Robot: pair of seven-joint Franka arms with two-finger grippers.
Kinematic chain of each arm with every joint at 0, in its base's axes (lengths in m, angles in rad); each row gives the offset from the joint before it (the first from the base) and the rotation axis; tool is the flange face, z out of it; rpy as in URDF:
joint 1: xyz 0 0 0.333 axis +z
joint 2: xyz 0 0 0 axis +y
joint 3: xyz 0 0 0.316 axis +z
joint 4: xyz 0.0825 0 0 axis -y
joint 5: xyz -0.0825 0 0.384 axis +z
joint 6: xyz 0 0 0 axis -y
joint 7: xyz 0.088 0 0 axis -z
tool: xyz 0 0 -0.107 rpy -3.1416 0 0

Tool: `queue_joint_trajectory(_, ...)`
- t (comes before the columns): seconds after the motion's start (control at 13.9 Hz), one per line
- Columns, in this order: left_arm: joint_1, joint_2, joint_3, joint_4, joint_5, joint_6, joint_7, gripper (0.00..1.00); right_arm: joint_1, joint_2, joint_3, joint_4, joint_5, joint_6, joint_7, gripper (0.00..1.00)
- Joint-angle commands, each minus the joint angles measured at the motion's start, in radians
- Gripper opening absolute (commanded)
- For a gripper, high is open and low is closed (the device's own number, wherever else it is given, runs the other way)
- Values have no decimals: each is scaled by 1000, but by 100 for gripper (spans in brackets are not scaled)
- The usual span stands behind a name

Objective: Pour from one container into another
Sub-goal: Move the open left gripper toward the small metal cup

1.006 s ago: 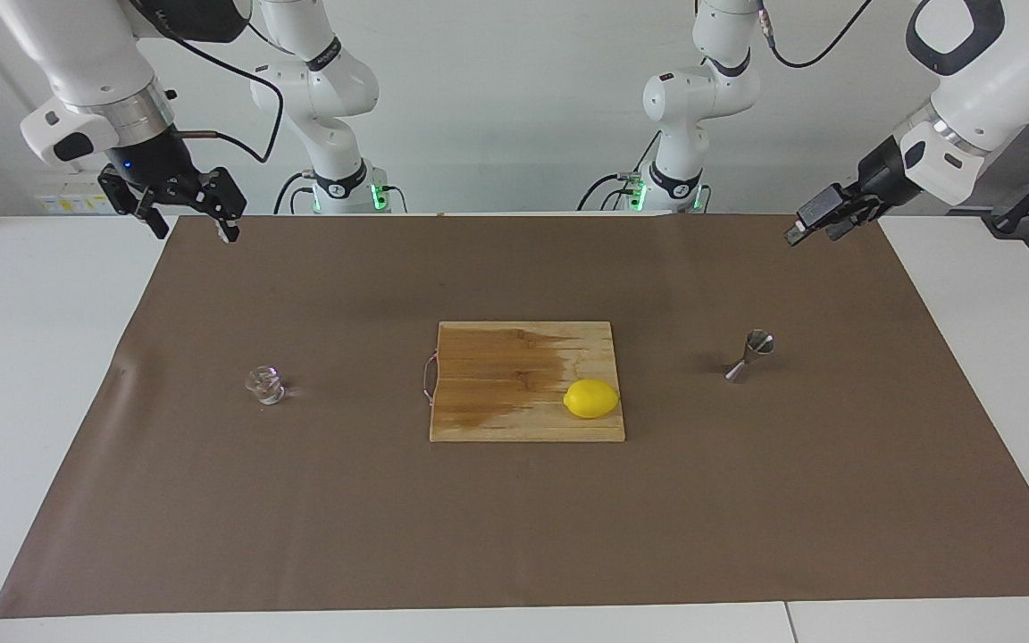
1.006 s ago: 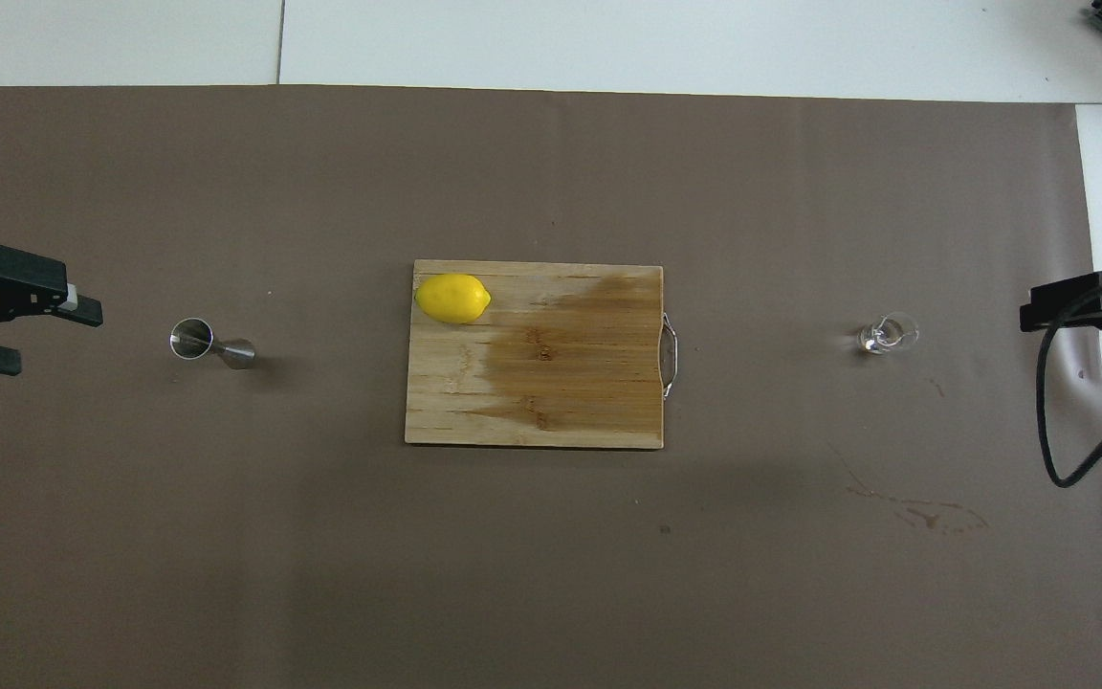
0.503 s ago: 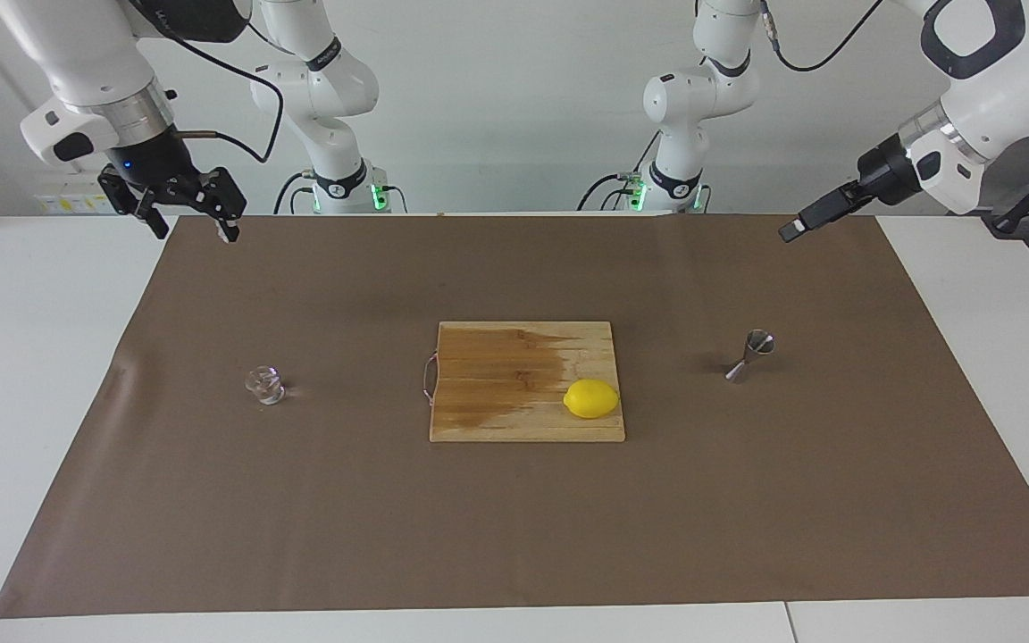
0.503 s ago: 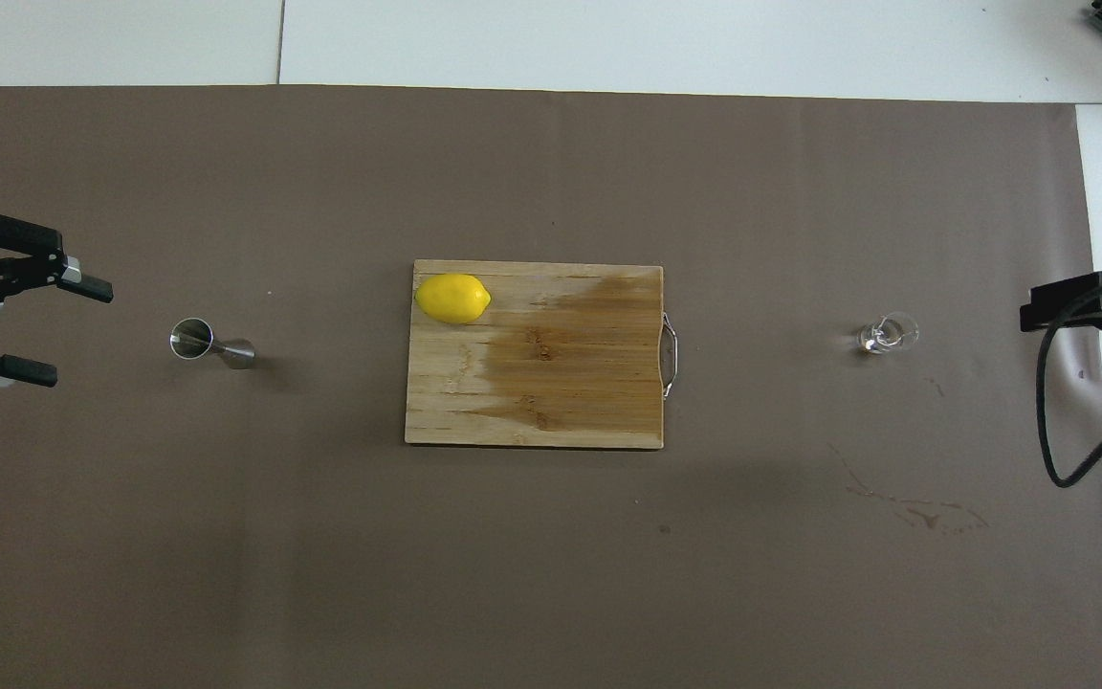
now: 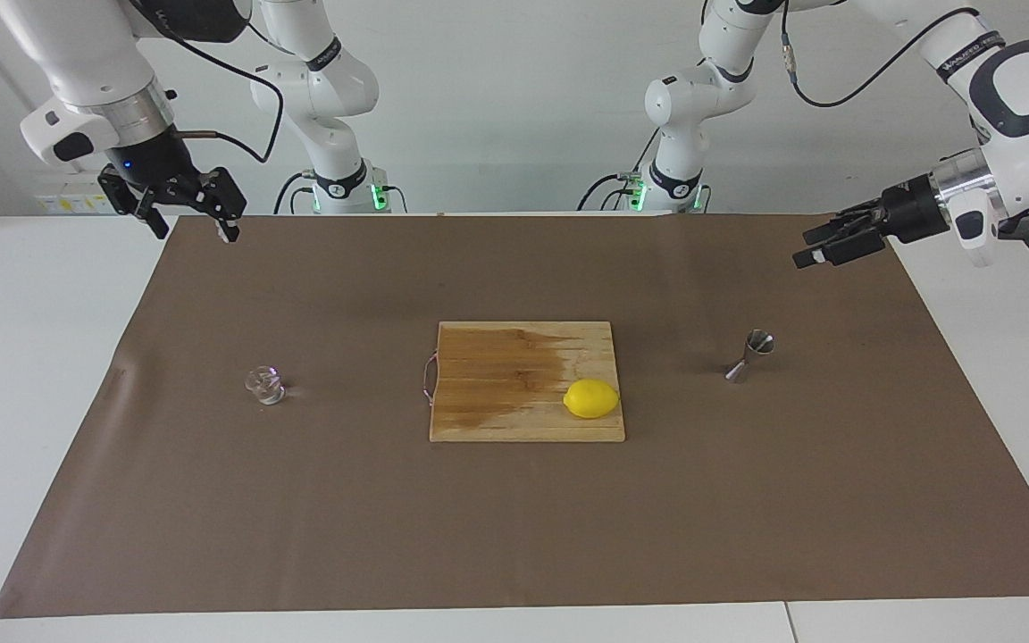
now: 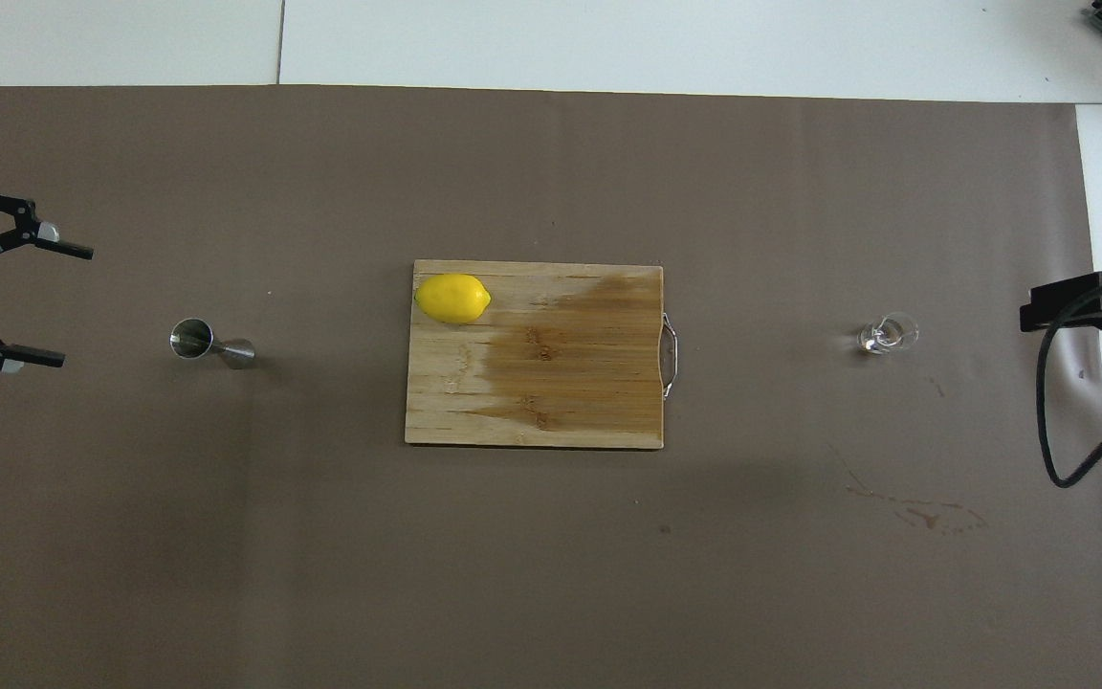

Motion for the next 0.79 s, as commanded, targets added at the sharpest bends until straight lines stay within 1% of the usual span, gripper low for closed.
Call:
queue_joint_trajectory(0.0,32,5,-10,-40,-59,-8,-61,100,-2,-23,0,-23,16,1,-1,100)
queue_joint_trajectory(0.29,81,53,-8,-86,-133,-7,-56,100,-4,-23,0,-23,16,1,-1,100)
queue_joint_trajectory(0.5,98,99,-5,-123,-195,-5,-53,100,-2,-23,0,-23,16,1,-1,100)
queue_joint_trajectory(0.72,107,137,-5,-152,-225,10,-51,100,-2,-23,0,-23,14,1,-1,100)
